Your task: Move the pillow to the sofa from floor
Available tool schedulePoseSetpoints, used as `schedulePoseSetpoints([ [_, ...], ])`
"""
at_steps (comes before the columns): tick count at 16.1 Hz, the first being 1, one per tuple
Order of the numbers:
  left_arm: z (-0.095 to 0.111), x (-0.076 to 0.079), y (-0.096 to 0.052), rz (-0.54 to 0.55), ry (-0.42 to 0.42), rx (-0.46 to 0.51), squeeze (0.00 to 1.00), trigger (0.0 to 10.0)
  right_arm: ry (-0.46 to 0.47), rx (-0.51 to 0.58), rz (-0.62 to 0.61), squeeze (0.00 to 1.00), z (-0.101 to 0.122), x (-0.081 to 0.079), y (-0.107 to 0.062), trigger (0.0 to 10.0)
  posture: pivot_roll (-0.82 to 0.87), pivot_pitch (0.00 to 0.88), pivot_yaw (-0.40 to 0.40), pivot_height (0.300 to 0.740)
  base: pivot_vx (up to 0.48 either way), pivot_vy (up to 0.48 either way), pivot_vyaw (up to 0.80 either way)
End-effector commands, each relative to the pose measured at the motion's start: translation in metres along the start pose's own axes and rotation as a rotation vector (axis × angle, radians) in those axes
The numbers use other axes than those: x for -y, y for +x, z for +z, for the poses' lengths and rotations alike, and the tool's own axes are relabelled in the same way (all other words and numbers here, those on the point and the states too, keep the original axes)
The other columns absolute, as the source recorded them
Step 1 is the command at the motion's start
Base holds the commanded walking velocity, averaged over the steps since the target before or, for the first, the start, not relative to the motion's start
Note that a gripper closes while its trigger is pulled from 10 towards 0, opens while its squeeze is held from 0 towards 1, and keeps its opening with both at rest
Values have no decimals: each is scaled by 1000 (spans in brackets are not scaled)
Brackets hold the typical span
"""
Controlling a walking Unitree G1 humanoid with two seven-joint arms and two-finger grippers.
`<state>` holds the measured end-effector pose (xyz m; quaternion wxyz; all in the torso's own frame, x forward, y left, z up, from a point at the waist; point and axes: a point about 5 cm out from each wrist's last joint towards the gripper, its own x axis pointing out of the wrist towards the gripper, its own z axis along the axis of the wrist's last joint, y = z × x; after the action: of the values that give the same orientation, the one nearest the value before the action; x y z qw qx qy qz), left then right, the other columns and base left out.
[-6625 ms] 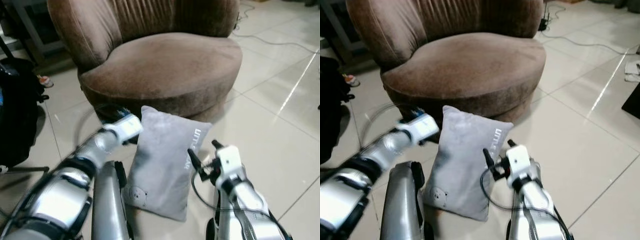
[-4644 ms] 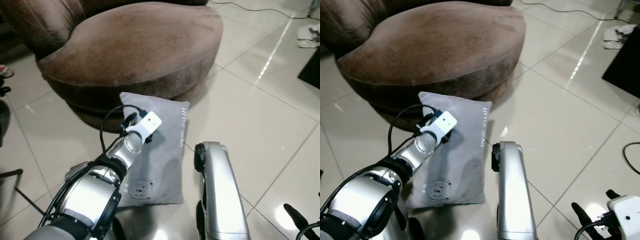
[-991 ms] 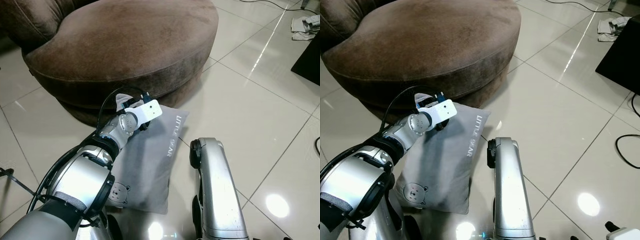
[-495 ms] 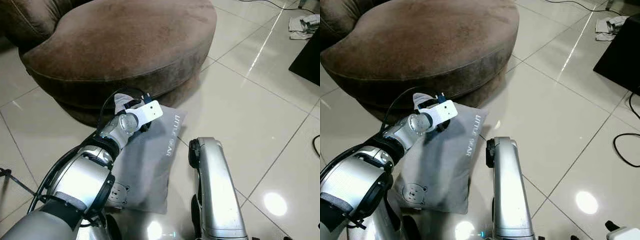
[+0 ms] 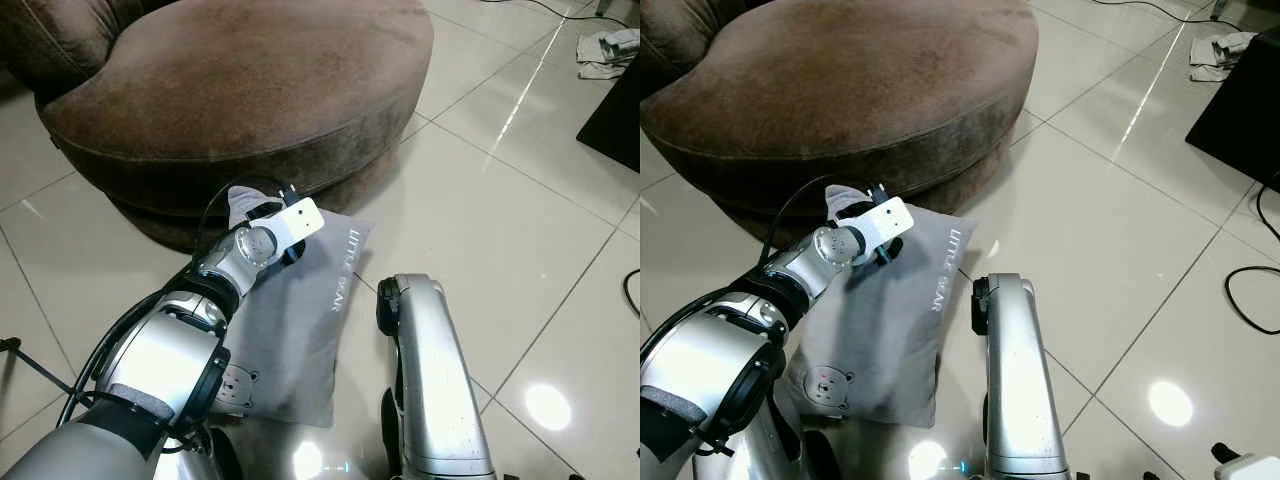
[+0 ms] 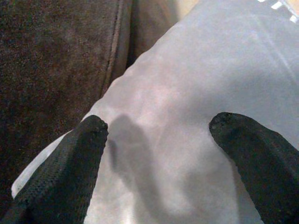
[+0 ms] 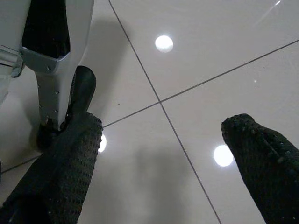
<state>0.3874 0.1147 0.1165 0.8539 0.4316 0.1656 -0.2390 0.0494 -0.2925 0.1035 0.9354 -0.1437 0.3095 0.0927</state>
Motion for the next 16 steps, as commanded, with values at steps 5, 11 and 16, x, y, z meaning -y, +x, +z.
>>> schedulePoseSetpoints([
  [5, -4, 3, 0, -20, -14, -14, 235, 0, 1, -21, -1, 0, -11, 2, 0, 10000, -642, 216, 38, 310, 0, 0, 0],
  [11, -6, 6, 1, 0, -26, -28, 216, 0, -5, -15, 0, 0, -14, 3, 3, 10000, -640, 199, 42, 310, 0, 0, 0],
  [16, -1, -6, -1, 153, -855, 133, 0, 10000, 76, 236, -58, 0, 44, -11, 75, 10000, -552, 59, 124, 310, 0, 0, 0],
])
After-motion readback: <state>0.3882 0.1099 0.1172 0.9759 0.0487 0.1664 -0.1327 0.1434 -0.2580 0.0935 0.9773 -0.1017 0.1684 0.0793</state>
